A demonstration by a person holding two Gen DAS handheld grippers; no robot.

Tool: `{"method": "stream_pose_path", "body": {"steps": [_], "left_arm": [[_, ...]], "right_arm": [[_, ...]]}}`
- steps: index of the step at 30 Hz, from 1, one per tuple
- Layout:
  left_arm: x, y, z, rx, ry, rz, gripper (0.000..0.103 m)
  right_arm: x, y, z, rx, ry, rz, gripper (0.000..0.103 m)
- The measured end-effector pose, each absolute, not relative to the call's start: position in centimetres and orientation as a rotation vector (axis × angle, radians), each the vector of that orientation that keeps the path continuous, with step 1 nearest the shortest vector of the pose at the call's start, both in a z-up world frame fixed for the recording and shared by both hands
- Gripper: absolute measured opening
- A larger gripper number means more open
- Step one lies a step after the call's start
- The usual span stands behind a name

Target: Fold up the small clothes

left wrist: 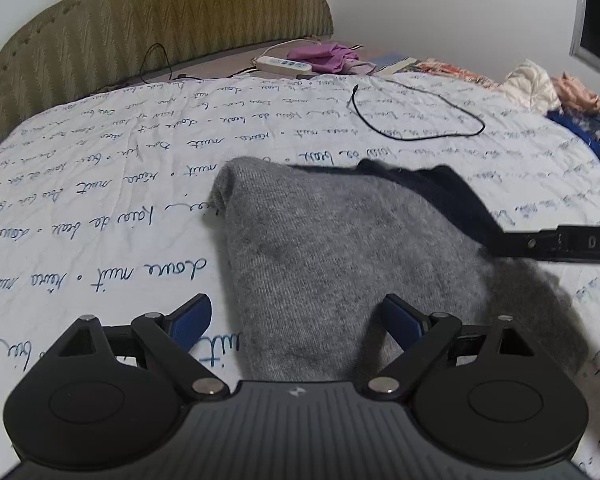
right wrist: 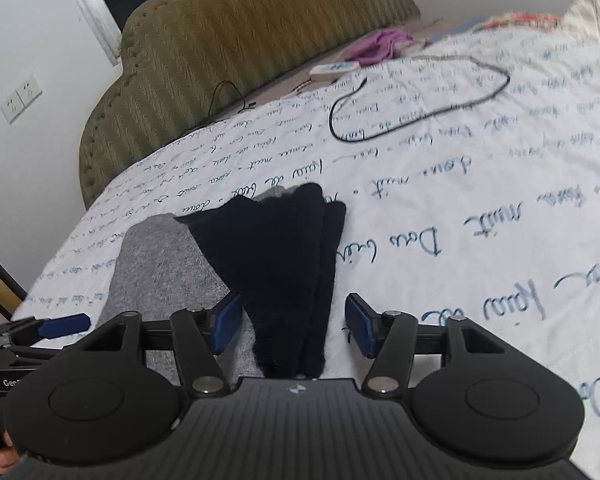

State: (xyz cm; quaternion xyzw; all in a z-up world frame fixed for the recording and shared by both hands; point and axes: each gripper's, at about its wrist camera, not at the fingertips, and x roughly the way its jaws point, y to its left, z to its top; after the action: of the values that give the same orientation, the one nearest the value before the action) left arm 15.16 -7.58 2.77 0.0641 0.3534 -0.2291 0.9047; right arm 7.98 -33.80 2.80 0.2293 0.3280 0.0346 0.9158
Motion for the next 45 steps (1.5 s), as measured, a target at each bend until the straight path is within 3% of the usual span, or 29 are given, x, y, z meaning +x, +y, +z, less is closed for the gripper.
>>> {"method": "stream_pose_path", "body": {"steps": [2, 12, 15, 17, 19, 21, 24, 26, 30, 34, 35, 38, 39, 45], "left_arm": [[16.3, -6.7, 2.9, 0.073, 0.728, -0.503, 0.093], [26.6, -3.1, -0.2, -0.473, 0.999, -0.646, 0.093], [28.3, -3.6, -0.5, -0.533, 0.976, -0.656, 0.093], [29.3, -4.0, -0.6, -0.554, 0.945, -0.662, 0.092], [29.6, -4.4, -0.3, -0.541, 0.902, -0.660, 0.080], [29.3, -5.2, 0.3, -0.461, 0.855, -0.655, 0.036], [27.9, -6.1, 1.6, -0.328, 0.736, -0.679, 0.020], [27.3, -6.6, 2.4, -0.274, 0.671, -0.685, 0.019], [28.4, -8.3, 2.5, -0.150, 0.676, -0.566, 0.019], [28.1, -8.4, 2.1, -0.075, 0.722, -0.489, 0.026], [27.5, -8.0, 2.4, -0.078, 0.714, -0.480, 0.034], [24.6, -6.5, 3.8, -0.100, 0.682, -0.465, 0.073], [23.3, -5.9, 4.2, -0.109, 0.661, -0.471, 0.077], [15.5, -3.9, 3.7, -0.094, 0.727, -0.532, 0.077]], "right_arm": [[9.0, -34.4, 2.1, 0.525, 0.692, 0.103, 0.074], [15.1, -36.6, -0.5, 0.737, 0.708, 0.302, 0.074], [16.8, -36.8, -0.8, 0.771, 0.691, 0.328, 0.060], [17.8, -37.2, -1.3, 0.795, 0.694, 0.329, 0.033], [18.2, -37.3, -1.6, 0.808, 0.695, 0.326, 0.027], [17.6, -36.8, -1.1, 0.758, 0.663, 0.319, 0.025], [15.7, -35.9, 1.0, 0.657, 0.549, 0.351, 0.024], [14.9, -35.6, 2.4, 0.620, 0.476, 0.384, 0.024], [17.0, -35.3, 2.8, 0.549, 0.587, 0.217, 0.027], [16.8, -35.3, 1.7, 0.509, 0.651, 0.117, 0.059], [15.9, -35.3, 1.9, 0.506, 0.636, 0.128, 0.064], [12.9, -35.3, 2.9, 0.493, 0.629, 0.136, 0.067], [11.8, -35.3, 3.1, 0.495, 0.636, 0.140, 0.068], [4.9, -35.9, 1.9, 0.645, 0.696, 0.230, 0.069]]}}
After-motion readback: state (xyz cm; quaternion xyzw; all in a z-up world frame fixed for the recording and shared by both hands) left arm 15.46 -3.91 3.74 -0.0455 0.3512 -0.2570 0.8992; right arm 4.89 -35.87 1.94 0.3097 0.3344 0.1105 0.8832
